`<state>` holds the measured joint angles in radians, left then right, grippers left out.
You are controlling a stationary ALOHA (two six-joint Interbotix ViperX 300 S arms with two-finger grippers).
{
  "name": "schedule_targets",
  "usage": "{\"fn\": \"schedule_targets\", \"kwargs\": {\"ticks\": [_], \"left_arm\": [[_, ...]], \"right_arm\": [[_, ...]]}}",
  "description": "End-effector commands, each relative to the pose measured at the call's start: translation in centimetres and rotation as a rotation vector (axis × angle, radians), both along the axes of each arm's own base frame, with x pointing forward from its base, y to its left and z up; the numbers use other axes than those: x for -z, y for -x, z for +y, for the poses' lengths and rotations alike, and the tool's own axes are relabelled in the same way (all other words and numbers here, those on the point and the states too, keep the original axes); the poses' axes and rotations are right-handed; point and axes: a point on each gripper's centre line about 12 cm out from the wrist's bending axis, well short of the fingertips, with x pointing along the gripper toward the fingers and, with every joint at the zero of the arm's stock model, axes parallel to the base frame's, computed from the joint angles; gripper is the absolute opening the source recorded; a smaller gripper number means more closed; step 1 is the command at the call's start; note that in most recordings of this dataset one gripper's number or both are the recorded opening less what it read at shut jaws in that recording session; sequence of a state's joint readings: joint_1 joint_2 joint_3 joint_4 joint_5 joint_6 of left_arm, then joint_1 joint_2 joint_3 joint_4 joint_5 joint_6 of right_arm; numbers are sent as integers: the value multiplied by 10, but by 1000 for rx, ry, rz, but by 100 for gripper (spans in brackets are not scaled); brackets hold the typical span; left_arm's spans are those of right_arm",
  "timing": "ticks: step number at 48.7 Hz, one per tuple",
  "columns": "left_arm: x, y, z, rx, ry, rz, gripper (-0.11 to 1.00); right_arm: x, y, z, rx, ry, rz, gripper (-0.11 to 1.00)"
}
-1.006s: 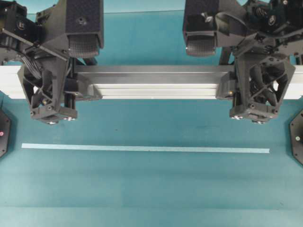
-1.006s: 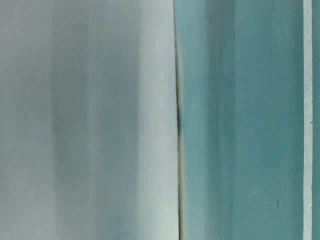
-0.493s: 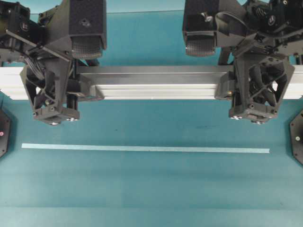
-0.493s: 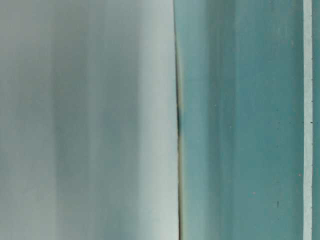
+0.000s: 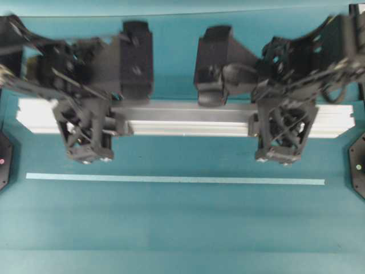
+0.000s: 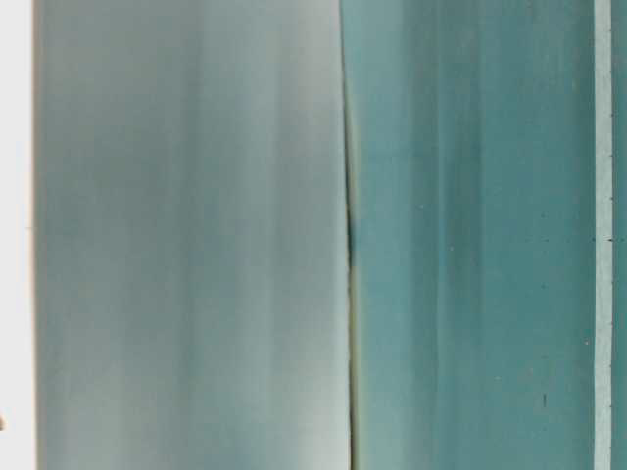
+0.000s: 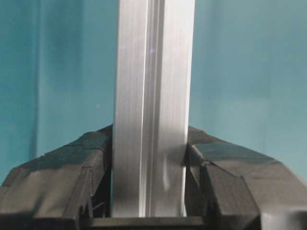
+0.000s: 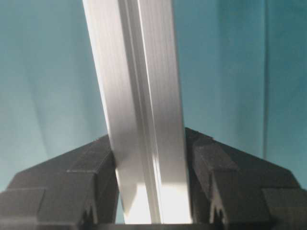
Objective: Lift the metal rail with both hands.
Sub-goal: 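Lower the held rail back down onto the table with both grippers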
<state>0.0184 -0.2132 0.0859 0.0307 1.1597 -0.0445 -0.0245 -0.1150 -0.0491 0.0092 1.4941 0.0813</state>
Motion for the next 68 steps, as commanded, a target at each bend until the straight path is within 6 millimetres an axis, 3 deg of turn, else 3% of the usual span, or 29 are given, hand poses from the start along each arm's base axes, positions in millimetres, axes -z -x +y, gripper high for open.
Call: {"fn": "schedule_targets", "kwargs": {"ticks": [1,18,38,52,68], "left_arm": [[2,0,-1,2,2,-37,36],[65,-1,-1,6,3,23,36],[131,-3,0,2,8,41,36],[171,-5,0,-1,11,60,36],[192,-13,1,-6,15,59,36]], "right_arm": [[6,-2,1,-3,5,-60,39],[76,6,5,-10,2,0,39],[137,12,6,-11,2,-11,39],[168,15,9,-18,2,-15,39],[194,10,17,-40,2,-40,39]]}}
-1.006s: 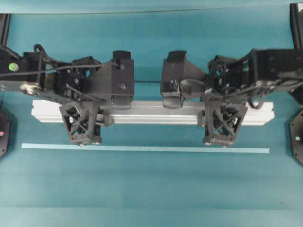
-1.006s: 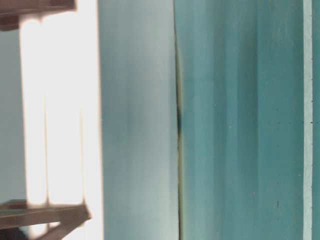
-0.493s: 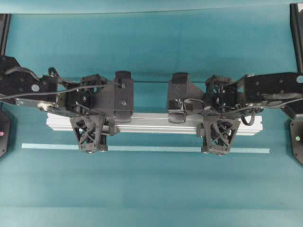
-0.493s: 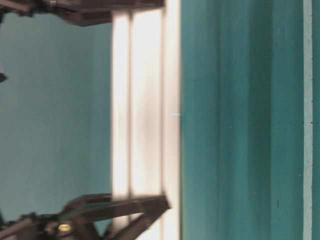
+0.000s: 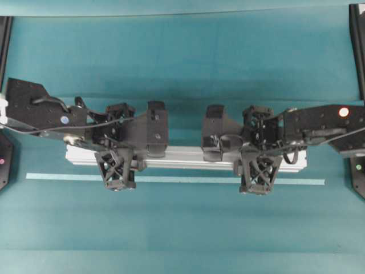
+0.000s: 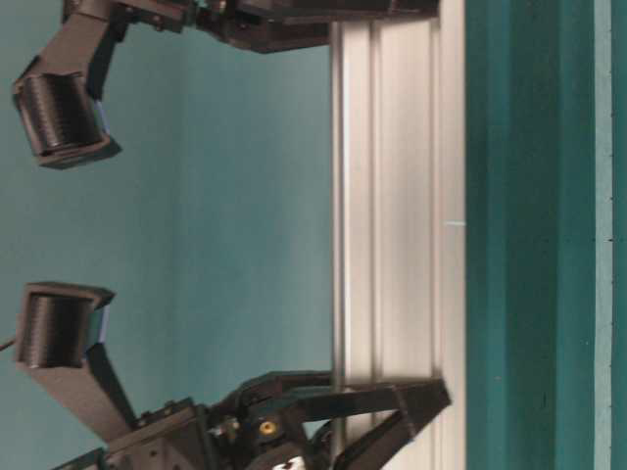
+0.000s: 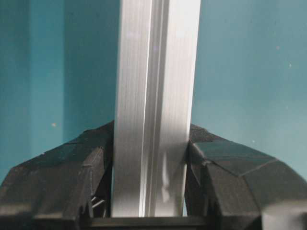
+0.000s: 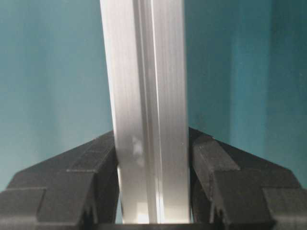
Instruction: Lift the metal rail with both hands.
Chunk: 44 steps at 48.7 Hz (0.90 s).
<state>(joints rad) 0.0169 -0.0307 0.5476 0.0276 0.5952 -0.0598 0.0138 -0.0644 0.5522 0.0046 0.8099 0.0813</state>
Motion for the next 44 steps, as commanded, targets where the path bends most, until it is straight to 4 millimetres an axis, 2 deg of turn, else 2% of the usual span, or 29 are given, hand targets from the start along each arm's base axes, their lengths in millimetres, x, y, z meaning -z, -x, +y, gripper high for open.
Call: {"fn": "schedule_targets", "kwargs": {"ticks": [1,18,29,44], "left_arm": [[-2,-2,2,-12,2,-19,36],[13,5,0,-11,6,-33,36],[30,10,-1,-43,26,-27,36],[38,9,-2,-61,37,-46,36]], "right_arm": [[4,-2,5,-7,-3,-8,39],[22,-7,8,-14,-3,2,39],[35,-5,9,-17,-3,5,39],[48,-4,7,-15,-2,0,39]]}}
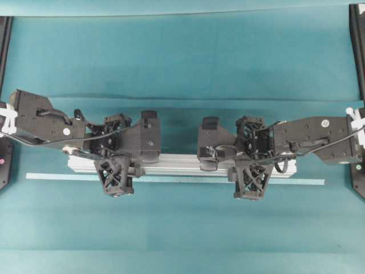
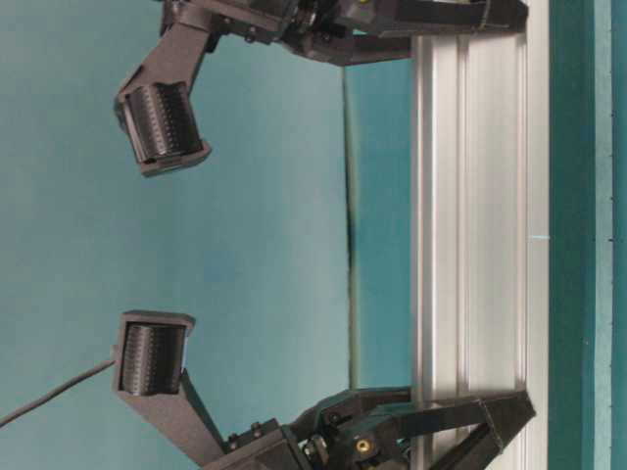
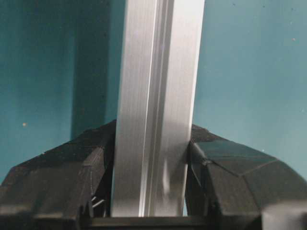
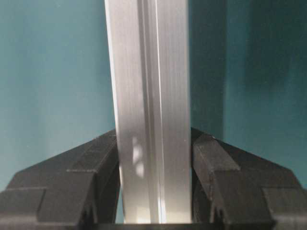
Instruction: Lift the metal rail with both hands.
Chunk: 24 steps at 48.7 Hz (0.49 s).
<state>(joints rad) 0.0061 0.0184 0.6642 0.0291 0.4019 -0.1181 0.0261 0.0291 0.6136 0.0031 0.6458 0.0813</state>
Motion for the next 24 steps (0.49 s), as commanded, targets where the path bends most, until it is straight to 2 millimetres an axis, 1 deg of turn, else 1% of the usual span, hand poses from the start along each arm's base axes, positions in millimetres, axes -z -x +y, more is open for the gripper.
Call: {"fn": "schedule_targets", "kwargs": {"ticks": [1,5,15,24], "left_arm": [[-3,-1,3,-25,9,-13,36],[0,-2,3,-25,10,-11,36],[16,-2,3,-25,11,1,36],[16,-5,3,-25,11,-5,36]], "right_arm": [[4,0,3,-3,-3,8,38],[6,-1,2,-1,-3,3,39],[16,-1,0,-7,1,11,39],[19,-2,0,-4,0,-2,39]]}}
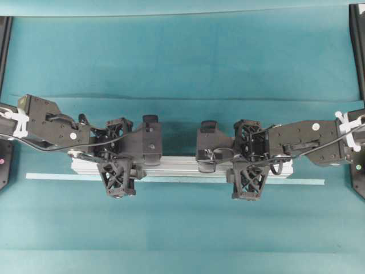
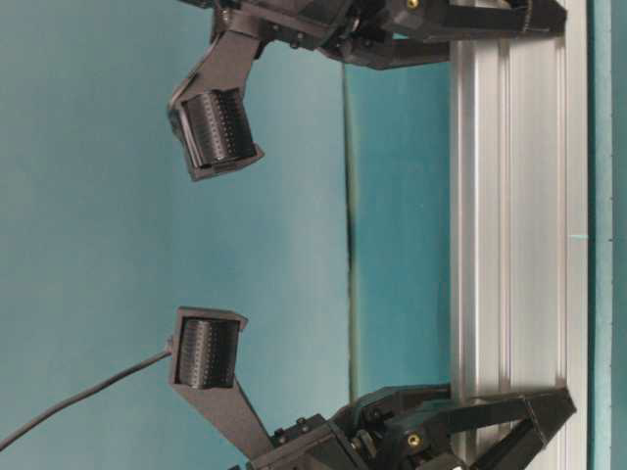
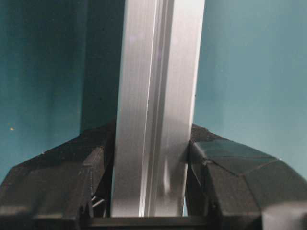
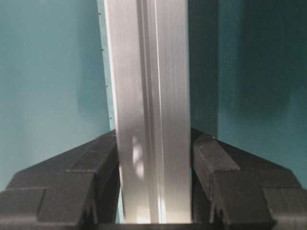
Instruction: Lift the metal rail with both hands.
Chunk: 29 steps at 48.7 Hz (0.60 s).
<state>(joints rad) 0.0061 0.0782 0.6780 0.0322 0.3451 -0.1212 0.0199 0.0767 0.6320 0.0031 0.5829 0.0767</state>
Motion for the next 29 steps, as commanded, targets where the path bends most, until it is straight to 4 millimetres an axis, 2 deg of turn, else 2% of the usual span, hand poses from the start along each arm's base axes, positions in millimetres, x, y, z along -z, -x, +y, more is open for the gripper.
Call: {"fn": "schedule_targets", "kwargs": {"ticks": [1,29], "left_arm": [[-6,-3,3,-26,11,-23,36],[-3,0,-1,-14,10,-12,36]], "right_arm": [[0,-1,2,-6,-2,-6,39],[5,-3,2,-5,-2,-12,39]]}}
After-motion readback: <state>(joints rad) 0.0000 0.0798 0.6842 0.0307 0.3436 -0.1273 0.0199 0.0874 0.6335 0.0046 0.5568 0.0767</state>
